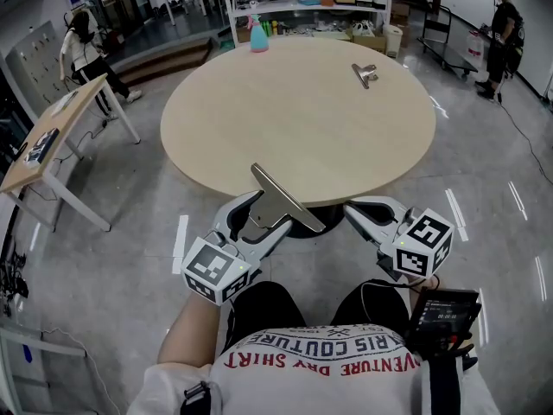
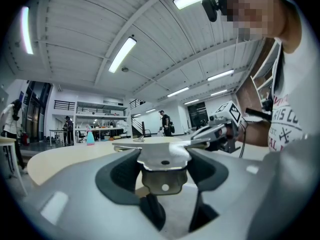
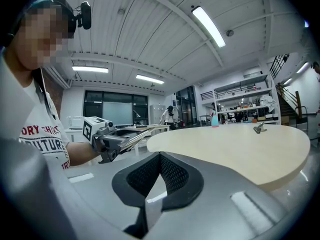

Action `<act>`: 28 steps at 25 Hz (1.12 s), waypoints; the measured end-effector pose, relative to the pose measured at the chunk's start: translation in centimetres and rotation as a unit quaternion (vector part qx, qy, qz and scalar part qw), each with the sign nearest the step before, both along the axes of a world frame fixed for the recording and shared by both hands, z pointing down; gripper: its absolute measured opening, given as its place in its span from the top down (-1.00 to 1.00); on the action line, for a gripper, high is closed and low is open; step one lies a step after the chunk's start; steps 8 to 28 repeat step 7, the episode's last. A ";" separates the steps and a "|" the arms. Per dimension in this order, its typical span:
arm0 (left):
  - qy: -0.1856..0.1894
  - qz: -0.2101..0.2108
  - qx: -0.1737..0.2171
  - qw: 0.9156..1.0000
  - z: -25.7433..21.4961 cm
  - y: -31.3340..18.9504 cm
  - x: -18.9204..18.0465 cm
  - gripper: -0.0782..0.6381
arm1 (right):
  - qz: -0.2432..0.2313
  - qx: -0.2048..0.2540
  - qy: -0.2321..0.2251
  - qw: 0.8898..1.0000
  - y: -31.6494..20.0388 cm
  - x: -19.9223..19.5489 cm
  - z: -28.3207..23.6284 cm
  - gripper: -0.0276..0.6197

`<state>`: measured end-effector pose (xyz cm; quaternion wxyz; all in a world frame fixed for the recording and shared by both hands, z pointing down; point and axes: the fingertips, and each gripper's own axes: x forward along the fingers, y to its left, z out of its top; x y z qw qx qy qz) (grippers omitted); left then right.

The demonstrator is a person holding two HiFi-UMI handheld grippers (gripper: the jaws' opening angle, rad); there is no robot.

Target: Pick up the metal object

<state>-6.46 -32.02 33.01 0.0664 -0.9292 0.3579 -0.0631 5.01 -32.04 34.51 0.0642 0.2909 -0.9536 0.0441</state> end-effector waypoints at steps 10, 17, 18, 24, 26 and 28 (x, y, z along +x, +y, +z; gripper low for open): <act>0.000 -0.001 -0.002 1.000 0.3 -0.2 0.1 -0.01 | -0.004 0.005 0.001 1.000 0.1 0.0 0.1 0.91; 0.000 -0.001 -0.002 1.000 0.3 -0.2 0.1 -0.01 | -0.004 0.005 0.001 1.000 0.1 0.0 0.1 0.91; 0.000 -0.001 -0.002 1.000 0.3 -0.2 0.1 -0.01 | -0.004 0.005 0.001 1.000 0.1 0.0 0.1 0.91; 0.000 -0.001 -0.002 1.000 0.3 -0.2 0.1 -0.01 | -0.004 0.005 0.001 1.000 0.1 0.0 0.1 0.91; 0.000 -0.001 -0.002 1.000 0.3 -0.2 0.1 -0.01 | -0.004 0.005 0.001 1.000 0.1 0.0 0.1 0.91; 0.000 -0.001 -0.002 1.000 0.3 -0.2 0.1 -0.01 | -0.004 0.005 0.001 1.000 0.1 0.0 0.1 0.91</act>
